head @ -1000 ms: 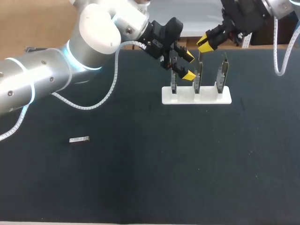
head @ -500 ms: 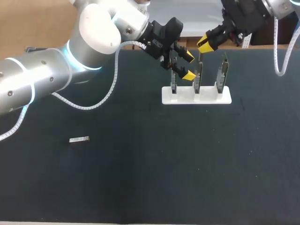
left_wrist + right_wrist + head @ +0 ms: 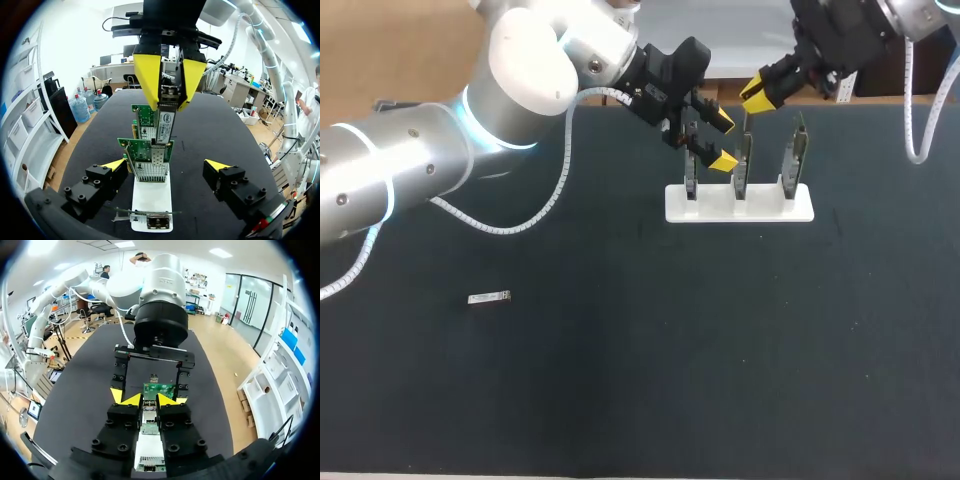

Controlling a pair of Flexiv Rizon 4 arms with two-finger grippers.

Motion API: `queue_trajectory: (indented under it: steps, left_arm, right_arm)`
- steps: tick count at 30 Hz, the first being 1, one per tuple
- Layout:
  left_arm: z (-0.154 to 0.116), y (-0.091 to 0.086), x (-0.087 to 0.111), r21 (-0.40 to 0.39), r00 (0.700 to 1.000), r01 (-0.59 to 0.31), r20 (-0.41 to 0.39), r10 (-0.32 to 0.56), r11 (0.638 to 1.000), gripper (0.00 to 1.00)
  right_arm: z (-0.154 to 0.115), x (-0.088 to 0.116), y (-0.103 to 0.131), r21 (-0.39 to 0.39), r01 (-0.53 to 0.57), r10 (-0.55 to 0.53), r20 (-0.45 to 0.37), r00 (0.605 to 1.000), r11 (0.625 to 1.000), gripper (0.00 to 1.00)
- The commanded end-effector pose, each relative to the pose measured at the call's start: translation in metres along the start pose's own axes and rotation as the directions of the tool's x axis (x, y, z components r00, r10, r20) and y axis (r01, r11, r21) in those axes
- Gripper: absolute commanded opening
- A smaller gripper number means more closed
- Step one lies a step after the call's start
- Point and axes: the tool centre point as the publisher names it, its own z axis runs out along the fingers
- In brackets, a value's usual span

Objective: Pick up the optical module with the left hand, and insert it into the network port with the right hand.

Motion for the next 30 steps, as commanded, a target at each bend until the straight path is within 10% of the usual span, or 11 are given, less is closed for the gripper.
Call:
queue_trajectory:
  steps: [1,30]
  left_arm:
    - [0.0001,0.0025,-0.0009,0.005,1.0,0.001,-0.005,-0.001,1.0,1.0]
    - [0.0001,0.0025,-0.0009,0.005,1.0,0.001,-0.005,-0.001,1.0,1.0]
  right_arm:
    - [-0.0016,-0.0013,0.0051,0.024,0.002,-0.002,0.003,1.0,1.0,0.0]
    - [-0.0001,-0.0008,0.0006,0.036,-0.011,0.011,-0.006,1.0,0.999,0.0]
